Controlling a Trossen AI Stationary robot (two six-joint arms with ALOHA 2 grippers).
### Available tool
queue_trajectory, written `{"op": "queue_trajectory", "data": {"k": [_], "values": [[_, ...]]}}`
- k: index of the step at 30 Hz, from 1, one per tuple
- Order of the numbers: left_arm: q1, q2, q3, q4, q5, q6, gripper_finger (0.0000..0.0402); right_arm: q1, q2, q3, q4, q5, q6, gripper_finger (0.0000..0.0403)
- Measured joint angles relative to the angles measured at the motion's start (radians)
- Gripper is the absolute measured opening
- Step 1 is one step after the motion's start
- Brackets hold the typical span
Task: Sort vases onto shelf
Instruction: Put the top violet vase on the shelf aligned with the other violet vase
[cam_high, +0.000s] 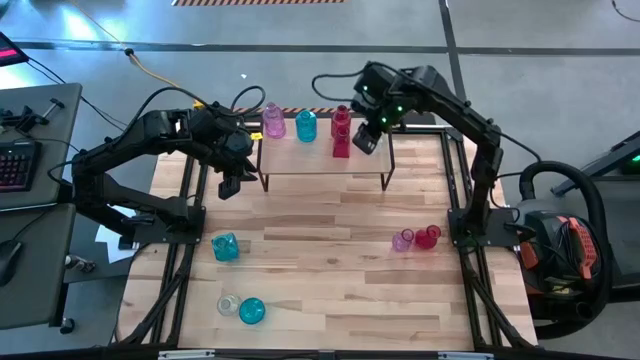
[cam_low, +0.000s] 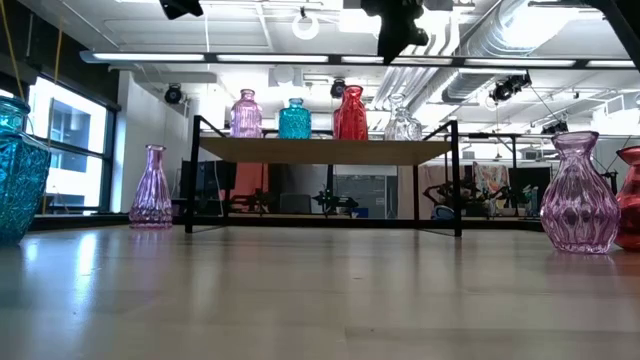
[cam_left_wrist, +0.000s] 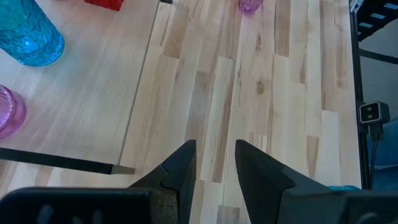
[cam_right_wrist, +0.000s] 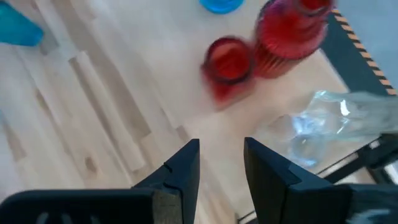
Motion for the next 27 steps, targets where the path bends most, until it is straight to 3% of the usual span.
{"op": "queue_trajectory", "data": {"k": [7, 18, 27], "values": [[0.000, 0.000, 0.000, 0.000, 0.000, 0.000, 0.0104, 0.115, -0.049, 0.000, 0.002, 0.018, 0.069, 0.0106], [0.000, 0.000, 0.000, 0.000, 0.000, 0.000, 0.0104, 0.335, -0.120, -0.006, 0.003, 0.256, 0.279, 0.0106], [0.000, 0.000, 0.000, 0.000, 0.000, 0.000, 0.0104, 0.491, -0.189, -0.218, 0.003, 0.336, 0.472, 0.0106]]}}
